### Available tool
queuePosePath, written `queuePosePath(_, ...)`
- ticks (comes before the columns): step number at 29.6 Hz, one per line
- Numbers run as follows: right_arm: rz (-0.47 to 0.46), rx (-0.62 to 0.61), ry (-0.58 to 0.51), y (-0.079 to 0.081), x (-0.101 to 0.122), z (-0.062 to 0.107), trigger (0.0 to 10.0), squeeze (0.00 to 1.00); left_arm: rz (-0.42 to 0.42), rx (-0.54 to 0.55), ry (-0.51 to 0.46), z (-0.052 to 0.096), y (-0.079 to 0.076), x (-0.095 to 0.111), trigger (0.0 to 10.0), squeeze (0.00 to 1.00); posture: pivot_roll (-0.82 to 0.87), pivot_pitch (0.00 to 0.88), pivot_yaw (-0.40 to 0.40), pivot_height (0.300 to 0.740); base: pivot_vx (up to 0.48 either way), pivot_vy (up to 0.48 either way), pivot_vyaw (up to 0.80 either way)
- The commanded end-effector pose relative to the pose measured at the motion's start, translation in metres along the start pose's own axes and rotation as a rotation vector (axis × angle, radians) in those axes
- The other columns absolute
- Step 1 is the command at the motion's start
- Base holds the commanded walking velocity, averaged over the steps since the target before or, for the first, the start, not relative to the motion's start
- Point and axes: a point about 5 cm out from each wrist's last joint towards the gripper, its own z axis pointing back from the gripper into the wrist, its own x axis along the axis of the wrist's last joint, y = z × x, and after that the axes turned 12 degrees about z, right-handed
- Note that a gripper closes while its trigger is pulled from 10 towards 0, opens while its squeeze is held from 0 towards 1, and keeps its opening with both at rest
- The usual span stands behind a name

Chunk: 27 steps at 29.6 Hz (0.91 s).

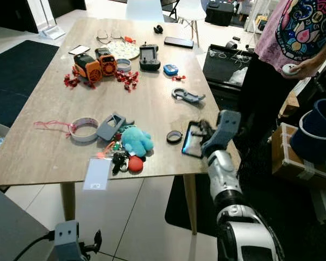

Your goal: Hang keys on a hook

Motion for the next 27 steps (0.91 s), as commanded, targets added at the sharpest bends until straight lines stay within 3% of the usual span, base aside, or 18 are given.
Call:
queuePosePath(1,-0.008,-0.078,-0.096,-0.018,0.021,-0.004,0.0,0.00,0.003,0.010,0.039,0.004,0.002,-0.009,10.0,0.00,0.07,0.091,-0.070,0.740,0.000,0.000,0.00)
queuePosePath(9,0.013,-0.193,-0.214,-0.050,0.050,-0.004,0.0,0.00,0.004,0.010,0.038,0.004,0.002,-0.008,10.0,0.00,0.07,0.093,-0.067,0.740,0.000,0.000,0.00)
queuePosePath(13,0.092,-0.297,-0.281,-0.086,0.067,0.008,0.0,0.00,0.006,0.011,0.036,0.004,0.002,-0.008,10.0,0.00,0.07,0.093,-0.069,0.740,0.000,0.000,0.00)
queuePosePath(14,0.092,-0.297,-0.281,-0.086,0.067,0.008,0.0,0.00,0.006,0.011,0.036,0.004,0.002,-0.008,10.0,0.00,0.07,0.093,-0.069,0.740,0.000,0.000,0.00)
queuePosePath(16,0.132,-0.353,-0.291,-0.102,0.070,0.017,0.0,0.00,0.007,0.012,0.036,0.004,0.002,-0.009,10.0,0.00,0.07,0.092,-0.070,0.740,0.000,0.000,0.00)
queuePosePath(17,0.132,-0.353,-0.291,-0.102,0.070,0.017,0.0,0.00,0.007,0.012,0.036,0.004,0.002,-0.009,10.0,0.00,0.07,0.092,-0.070,0.740,0.000,0.000,0.00)
queuePosePath(18,0.161,-0.401,-0.288,-0.115,0.070,0.024,0.0,0.00,0.008,0.013,0.036,0.005,0.002,-0.009,10.0,0.00,0.06,0.092,-0.071,0.740,0.000,0.000,0.00)
queuePosePath(19,0.161,-0.401,-0.288,-0.115,0.070,0.024,0.0,0.00,0.008,0.013,0.036,0.005,0.002,-0.009,10.0,0.00,0.06,0.092,-0.071,0.740,0.000,0.000,0.00)
queuePosePath(20,0.180,-0.432,-0.286,-0.123,0.071,0.029,0.0,0.00,0.008,0.014,0.036,0.005,0.002,-0.009,10.0,0.00,0.06,0.091,-0.072,0.740,0.000,0.000,0.00)
queuePosePath(23,0.219,-0.611,-0.231,-0.166,0.059,0.063,0.0,0.00,0.010,0.017,0.037,0.005,0.003,-0.010,10.0,0.00,0.06,0.091,-0.074,0.740,0.000,0.000,0.00)
queuePosePath(26,0.231,-0.652,-0.200,-0.176,0.052,0.075,0.0,0.00,0.010,0.018,0.038,0.006,0.004,-0.010,10.0,0.00,0.06,0.090,-0.076,0.740,0.000,0.000,0.00)
queuePosePath(27,0.235,-0.691,-0.148,-0.185,0.040,0.089,0.0,0.00,0.011,0.020,0.038,0.006,0.004,-0.010,10.0,0.00,0.07,0.089,-0.079,0.740,0.000,0.000,0.00)
